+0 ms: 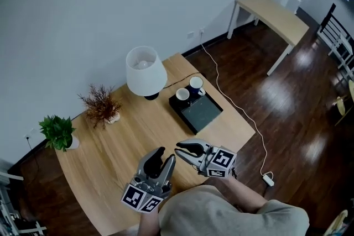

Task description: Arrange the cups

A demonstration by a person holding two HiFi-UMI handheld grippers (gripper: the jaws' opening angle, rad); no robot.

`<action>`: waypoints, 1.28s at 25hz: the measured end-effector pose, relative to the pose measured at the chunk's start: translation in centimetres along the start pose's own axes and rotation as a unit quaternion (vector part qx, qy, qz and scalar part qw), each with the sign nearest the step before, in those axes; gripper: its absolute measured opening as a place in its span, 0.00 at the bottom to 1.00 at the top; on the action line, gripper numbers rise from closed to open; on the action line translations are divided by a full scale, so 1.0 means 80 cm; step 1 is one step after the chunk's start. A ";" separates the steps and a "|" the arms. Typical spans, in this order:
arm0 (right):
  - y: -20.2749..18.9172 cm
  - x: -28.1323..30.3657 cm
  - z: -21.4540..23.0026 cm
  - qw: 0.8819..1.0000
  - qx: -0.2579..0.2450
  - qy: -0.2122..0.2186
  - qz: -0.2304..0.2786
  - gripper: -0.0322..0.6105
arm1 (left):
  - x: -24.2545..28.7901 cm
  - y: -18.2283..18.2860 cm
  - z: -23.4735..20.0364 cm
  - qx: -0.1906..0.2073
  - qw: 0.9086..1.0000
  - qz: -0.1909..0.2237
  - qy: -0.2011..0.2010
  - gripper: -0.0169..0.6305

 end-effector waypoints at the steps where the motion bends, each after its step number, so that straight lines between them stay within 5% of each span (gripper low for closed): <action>1: 0.002 0.000 -0.001 1.000 0.000 0.000 0.002 0.16 | 0.000 0.001 0.000 -0.001 1.000 0.003 0.001 0.26; 32: 0.010 0.011 -0.050 0.999 -0.026 0.031 0.016 0.16 | -0.024 0.012 -0.014 -0.006 0.999 0.022 0.028 0.23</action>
Point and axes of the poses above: the fingertips, and each gripper's own axes: x forward along the fingers, z to its right, y out of its top, the point moved 1 cm from there along -x, backward along the fingers, and after that the axes turned 12 degrees about z, right-handed, at the moved point
